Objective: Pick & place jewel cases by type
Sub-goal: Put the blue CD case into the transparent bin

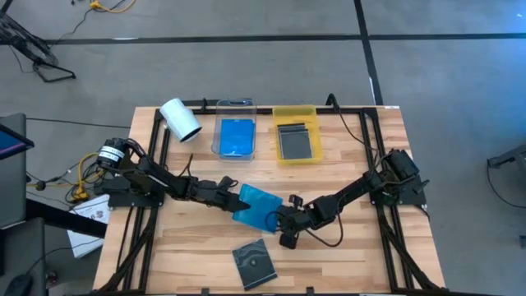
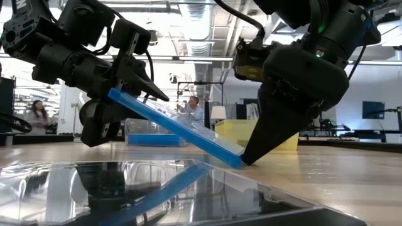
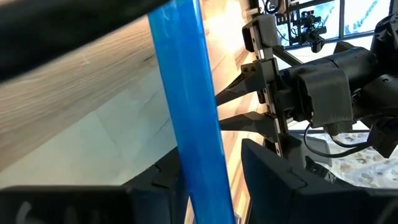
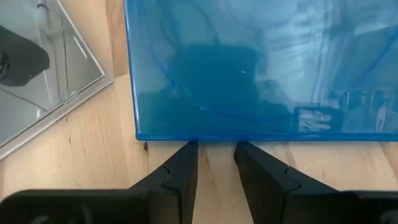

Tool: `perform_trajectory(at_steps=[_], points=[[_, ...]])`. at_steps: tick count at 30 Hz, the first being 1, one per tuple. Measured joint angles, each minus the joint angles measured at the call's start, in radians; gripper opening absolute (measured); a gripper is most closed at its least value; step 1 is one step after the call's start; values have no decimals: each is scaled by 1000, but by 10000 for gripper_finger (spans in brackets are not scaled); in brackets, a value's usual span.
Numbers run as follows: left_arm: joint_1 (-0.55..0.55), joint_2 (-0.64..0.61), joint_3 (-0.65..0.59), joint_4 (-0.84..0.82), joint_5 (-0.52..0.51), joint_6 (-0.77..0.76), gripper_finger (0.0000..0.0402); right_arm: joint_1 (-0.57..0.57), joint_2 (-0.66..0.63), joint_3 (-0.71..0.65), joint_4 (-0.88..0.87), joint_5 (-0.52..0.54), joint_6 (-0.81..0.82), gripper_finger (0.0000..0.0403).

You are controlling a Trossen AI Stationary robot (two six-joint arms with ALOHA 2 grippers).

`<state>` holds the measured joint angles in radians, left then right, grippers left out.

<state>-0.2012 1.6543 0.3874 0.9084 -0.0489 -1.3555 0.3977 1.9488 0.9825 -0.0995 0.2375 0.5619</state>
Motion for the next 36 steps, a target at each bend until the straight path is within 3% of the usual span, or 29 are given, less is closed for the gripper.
perform_trajectory(at_steps=[15,28,36], points=[[0,-1,0,33,18,23,74,22,1,26,-61,-2,81,108],[15,-9,1,66,70,59,43,61,-70,25,-266,23,151,108],[56,-96,7,34,141,127,36,78,-116,20,-399,42,201,108]])
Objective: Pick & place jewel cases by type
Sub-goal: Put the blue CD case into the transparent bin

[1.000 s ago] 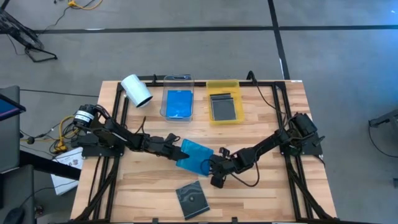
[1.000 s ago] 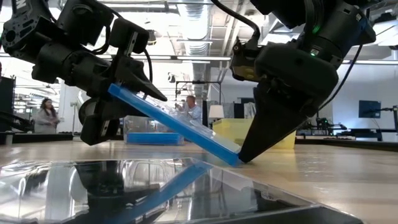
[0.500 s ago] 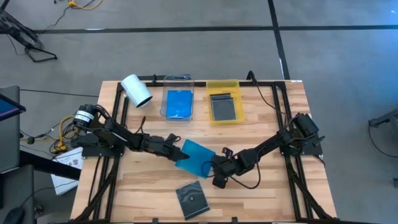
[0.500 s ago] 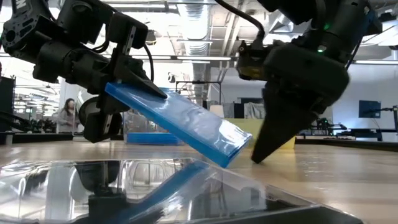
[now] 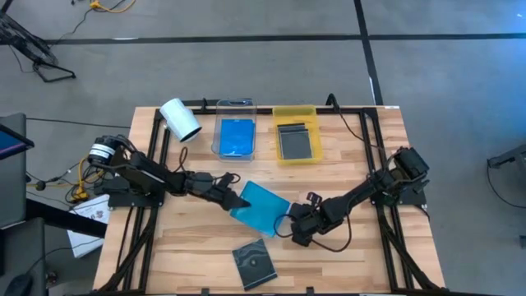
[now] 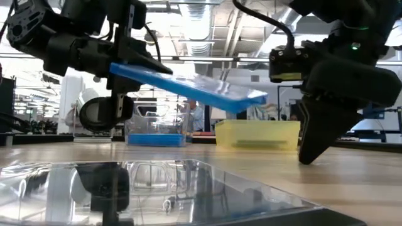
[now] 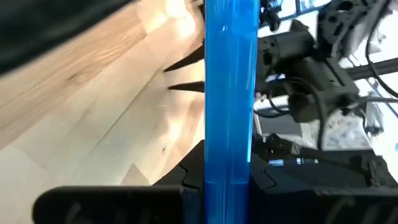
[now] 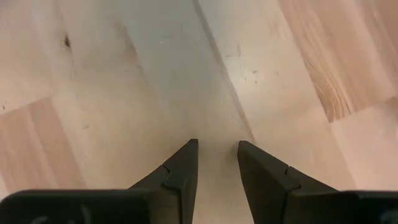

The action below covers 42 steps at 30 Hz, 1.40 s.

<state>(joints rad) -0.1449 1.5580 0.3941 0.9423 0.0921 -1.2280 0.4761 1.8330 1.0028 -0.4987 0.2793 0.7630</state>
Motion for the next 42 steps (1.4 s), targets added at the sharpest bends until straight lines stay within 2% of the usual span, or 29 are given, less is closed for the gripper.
perform_trajectory(at_steps=[5,12,17,21,25,28,35,42], points=[[48,-89,2,-117,76,43,36,9,-12,-2,-44,11,36,108],[107,-289,19,-388,88,108,35,38,-42,-2,-29,33,52,108],[158,-432,118,-679,87,199,35,50,-49,0,-7,67,52,108],[208,-492,255,-955,73,314,35,48,-50,0,7,79,43,108],[282,-497,430,-1256,49,467,35,41,-51,1,20,91,17,108],[343,-481,556,-1407,33,571,35,33,-51,1,22,91,-7,108],[492,-421,783,-1588,12,817,35,32,-52,2,33,91,-12,108],[648,-293,910,-1749,37,1112,35,32,-53,3,48,94,49,108]])
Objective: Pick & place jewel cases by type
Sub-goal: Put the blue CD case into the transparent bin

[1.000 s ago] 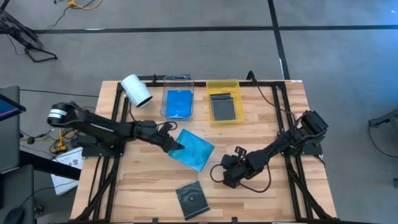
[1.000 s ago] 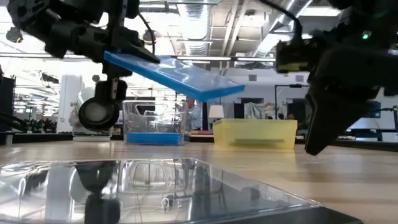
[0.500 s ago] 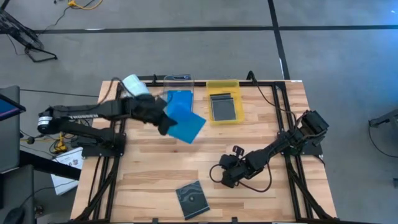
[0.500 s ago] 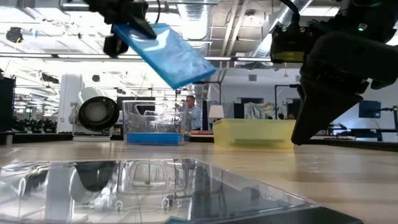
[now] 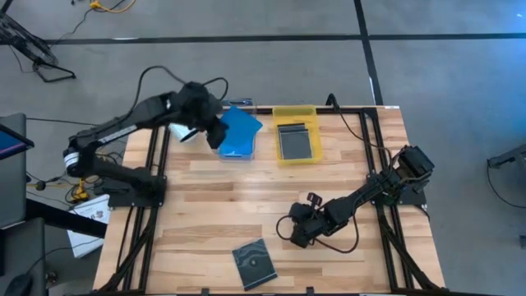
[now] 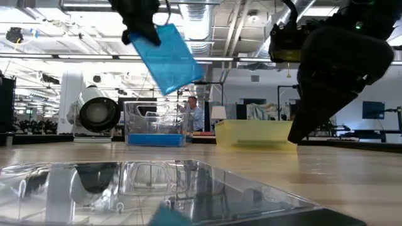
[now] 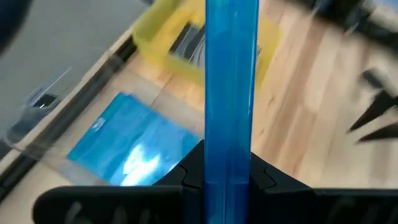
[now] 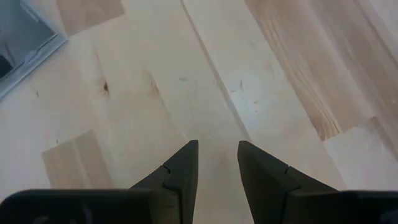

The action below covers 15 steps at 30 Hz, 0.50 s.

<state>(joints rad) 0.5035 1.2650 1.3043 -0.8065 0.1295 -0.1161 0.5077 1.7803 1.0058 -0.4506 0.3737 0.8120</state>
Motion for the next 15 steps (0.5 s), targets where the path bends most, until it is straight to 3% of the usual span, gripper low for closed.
perform_trajectory(at_steps=[6,15], points=[[106,137,70,-97,99,192,35,-25,0,0,-2,0,108,108],[186,249,147,-230,101,435,35,-70,0,0,16,-3,183,108]])
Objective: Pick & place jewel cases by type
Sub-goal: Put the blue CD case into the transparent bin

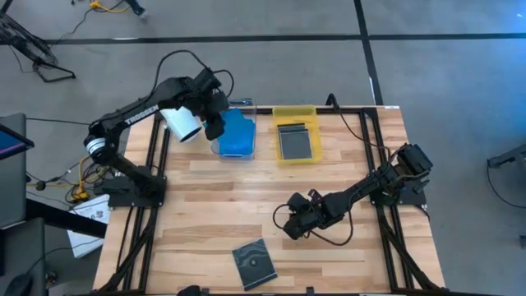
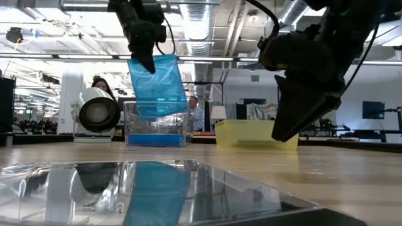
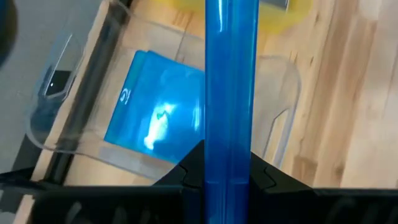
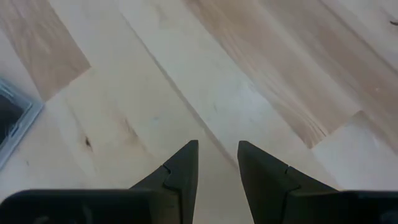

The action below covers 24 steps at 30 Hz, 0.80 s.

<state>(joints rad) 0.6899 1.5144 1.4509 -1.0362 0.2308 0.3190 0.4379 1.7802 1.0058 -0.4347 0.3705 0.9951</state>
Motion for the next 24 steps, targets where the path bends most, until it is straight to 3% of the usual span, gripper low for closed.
perform_trajectory(at_steps=[9,14,24], points=[[28,47,9,-79,83,180,35,-47,0,0,6,-1,-7,108],[25,70,7,-103,77,254,35,-73,0,1,17,-1,-31,108],[12,96,7,-125,102,313,35,-102,0,1,36,-2,-60,108]])
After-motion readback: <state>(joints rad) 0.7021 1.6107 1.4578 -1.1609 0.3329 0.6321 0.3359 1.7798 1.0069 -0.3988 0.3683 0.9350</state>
